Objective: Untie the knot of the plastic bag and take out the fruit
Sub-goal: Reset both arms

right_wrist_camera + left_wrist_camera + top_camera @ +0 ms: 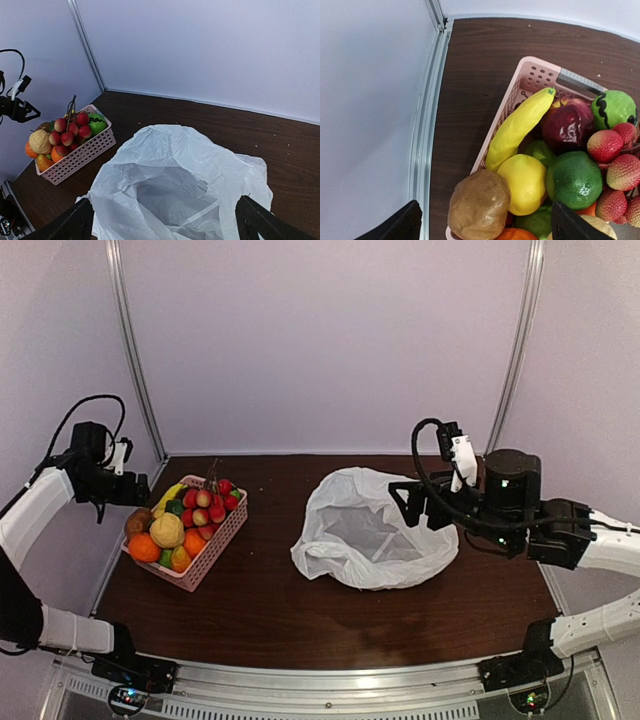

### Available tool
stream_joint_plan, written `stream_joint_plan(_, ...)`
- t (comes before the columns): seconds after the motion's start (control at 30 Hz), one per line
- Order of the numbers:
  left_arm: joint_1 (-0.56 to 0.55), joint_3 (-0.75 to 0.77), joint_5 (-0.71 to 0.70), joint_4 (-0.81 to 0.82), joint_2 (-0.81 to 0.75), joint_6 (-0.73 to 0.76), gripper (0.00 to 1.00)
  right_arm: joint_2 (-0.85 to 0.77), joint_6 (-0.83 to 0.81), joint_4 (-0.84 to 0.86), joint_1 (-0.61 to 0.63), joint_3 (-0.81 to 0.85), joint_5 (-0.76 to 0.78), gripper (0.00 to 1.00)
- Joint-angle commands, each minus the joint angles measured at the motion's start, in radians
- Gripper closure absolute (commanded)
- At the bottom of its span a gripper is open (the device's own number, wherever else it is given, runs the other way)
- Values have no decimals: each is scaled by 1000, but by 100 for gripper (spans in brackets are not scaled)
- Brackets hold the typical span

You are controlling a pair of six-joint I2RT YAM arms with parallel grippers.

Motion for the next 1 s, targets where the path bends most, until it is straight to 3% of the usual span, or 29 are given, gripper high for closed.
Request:
stream_joint_plan(0.0,7,-58,54,138,-77,-54,8,34,70,-232,-108,69,83,0)
stream_joint_plan(0.13,8,-125,51,256,-176,-71,3,32,93,-323,-257,55,35,0)
stream_joint_plan(0.5,8,-288,68,429,-427,-91,2,-91,-16,-395,-676,14,-90,0)
stream_joint_plan(0.7,6,-318,101,443,-510,-97,2,-188,-53,-330,-758,-37,-91,0)
stream_joint_plan(0.97,6,-351,114,446,-583,-101,2,-348,-95,-211,-768,-131,-99,0)
